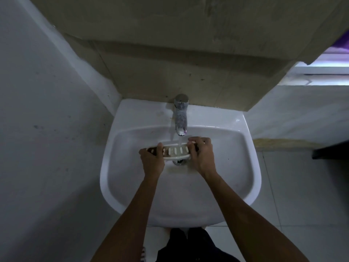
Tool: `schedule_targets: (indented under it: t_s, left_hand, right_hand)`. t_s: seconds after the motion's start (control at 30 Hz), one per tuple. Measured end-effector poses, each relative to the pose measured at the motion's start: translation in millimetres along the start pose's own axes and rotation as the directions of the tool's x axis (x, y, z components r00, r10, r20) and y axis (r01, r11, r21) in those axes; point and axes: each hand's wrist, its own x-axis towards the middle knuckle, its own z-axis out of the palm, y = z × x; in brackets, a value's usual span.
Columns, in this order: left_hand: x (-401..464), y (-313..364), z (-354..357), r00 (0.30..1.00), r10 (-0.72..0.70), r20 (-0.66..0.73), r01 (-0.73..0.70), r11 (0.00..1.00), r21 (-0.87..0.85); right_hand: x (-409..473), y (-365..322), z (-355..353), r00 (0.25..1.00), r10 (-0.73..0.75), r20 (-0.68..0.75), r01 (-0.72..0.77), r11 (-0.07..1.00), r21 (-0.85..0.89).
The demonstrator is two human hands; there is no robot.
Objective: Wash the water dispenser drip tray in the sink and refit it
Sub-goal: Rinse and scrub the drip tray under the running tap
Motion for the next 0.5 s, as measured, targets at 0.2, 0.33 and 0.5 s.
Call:
schedule_targets:
  t_s: [0.2, 0.33, 0.5]
  left_hand:
    - [4, -19, 2, 1.000, -0.030, 0.004, 0.029, 0.999, 0.043]
    - [-15, 14, -6, 1.000, 0.003, 0.022, -0.005, 0.997, 0.077]
    - [-10, 24, -5, 0.995, 0.056, 0.077, -0.067, 0.985, 0.157]
  right_hand:
    - [15, 1, -5, 0.980, -0.121, 0.155, 0.120, 0.993, 0.019]
    - [15, 3, -7, 0.967, -0.156, 0.199, 0.162, 0.987, -0.012]
    - [5, 2, -9, 0.983, -0.101, 0.153, 0.105, 0.994, -0.016]
